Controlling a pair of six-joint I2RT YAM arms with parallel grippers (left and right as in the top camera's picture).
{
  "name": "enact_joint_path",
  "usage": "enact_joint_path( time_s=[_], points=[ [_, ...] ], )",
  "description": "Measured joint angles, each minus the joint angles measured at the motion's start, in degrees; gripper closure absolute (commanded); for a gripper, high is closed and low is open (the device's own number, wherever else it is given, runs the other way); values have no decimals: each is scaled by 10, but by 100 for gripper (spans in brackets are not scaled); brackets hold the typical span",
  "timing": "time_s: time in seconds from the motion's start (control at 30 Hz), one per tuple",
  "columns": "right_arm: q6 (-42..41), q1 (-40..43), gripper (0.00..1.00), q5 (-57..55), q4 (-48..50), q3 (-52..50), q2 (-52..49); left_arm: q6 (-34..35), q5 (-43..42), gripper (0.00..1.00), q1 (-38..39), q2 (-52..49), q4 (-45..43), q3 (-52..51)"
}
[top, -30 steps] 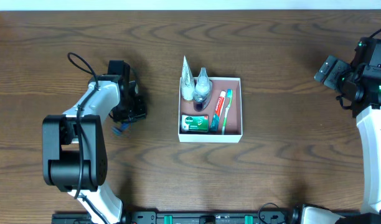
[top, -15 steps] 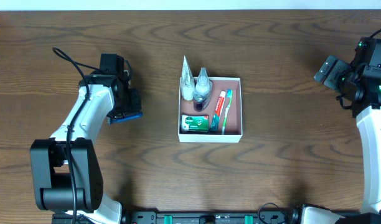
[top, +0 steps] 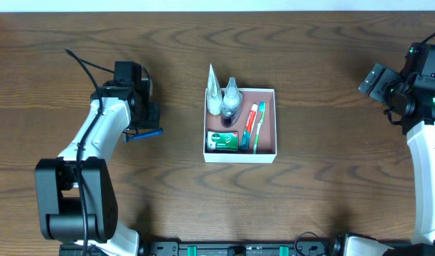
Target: Pack container
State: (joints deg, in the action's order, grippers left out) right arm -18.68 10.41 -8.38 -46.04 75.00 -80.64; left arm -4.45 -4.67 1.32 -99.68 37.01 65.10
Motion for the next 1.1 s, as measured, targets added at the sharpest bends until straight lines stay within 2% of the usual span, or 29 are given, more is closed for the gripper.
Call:
enact_joint_path(
  time_s=[0.17,0.47,1.1],
  points=[
    [0,0,1,0,0,0,0,-70,-14,52,0,-19,0,0],
    [0,0,1,0,0,0,0,-152,-49,51,0,-29,0,-2],
    [0,0,1,0,0,0,0,-182,-57,49,-33,-29,5,-2]
  ],
)
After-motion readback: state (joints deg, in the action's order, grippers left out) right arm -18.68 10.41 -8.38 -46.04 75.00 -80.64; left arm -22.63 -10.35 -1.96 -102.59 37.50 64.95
